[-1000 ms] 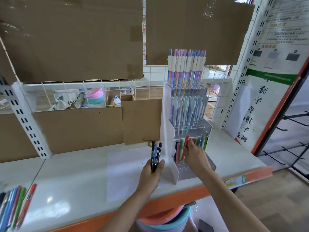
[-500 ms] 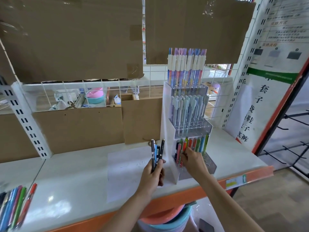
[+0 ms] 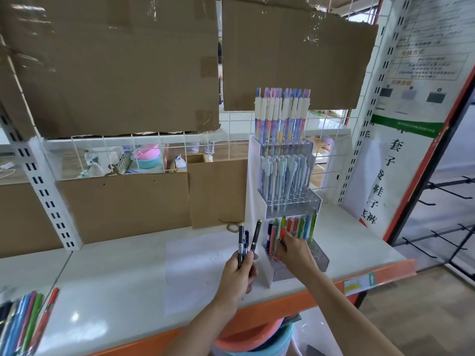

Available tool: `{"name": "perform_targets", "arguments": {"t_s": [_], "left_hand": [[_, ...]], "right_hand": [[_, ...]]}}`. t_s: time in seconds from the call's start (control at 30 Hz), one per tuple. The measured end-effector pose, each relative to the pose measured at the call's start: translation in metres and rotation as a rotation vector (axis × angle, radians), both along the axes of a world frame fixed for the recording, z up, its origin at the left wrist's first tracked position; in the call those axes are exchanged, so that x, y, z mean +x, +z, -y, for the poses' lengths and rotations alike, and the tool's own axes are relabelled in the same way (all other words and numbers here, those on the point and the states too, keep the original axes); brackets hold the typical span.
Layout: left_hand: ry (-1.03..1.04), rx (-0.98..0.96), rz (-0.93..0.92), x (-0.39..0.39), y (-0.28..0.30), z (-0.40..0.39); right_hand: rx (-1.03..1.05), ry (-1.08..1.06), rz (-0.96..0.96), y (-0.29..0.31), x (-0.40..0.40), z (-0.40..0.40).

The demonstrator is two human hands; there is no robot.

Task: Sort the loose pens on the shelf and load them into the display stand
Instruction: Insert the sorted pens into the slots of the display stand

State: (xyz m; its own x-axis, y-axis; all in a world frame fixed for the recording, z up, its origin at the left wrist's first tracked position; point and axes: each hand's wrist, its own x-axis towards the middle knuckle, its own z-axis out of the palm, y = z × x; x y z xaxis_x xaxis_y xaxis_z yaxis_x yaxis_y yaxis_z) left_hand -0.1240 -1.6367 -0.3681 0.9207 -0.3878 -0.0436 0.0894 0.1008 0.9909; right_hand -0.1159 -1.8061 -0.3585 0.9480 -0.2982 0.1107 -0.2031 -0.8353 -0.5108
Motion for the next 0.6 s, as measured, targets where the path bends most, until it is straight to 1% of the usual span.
{"name": "perform_targets", "arguments": {"t_s": [0.1,0.23,0.33,0.47,0.6], "left_hand": [[-0.002,0.011,0.004,0.000,0.002,0.000],[-0.003,0.017,-0.012,0.000,0.003,0.001],[0.000,0.015,-0.018,0.000,0.005,-0.001],[0.001,0.008,-0.026,0.002,0.005,-0.005],[-0.013,0.012,-0.033,-0.001,0.002,-0.004]], "right_hand": [[0.026,-0.018,-0.012,0.002,0.001,0.002],[-0.025,-0.007,-0.051,0.006,0.009,0.002],[-0.043,0.001,0.000,0.002,0.010,-0.005],[0.009,-0.037,0.082,-0.008,0.002,-0.005],[0.012,-0.040,0.073,-0.013,0.002,-0.003]]}}
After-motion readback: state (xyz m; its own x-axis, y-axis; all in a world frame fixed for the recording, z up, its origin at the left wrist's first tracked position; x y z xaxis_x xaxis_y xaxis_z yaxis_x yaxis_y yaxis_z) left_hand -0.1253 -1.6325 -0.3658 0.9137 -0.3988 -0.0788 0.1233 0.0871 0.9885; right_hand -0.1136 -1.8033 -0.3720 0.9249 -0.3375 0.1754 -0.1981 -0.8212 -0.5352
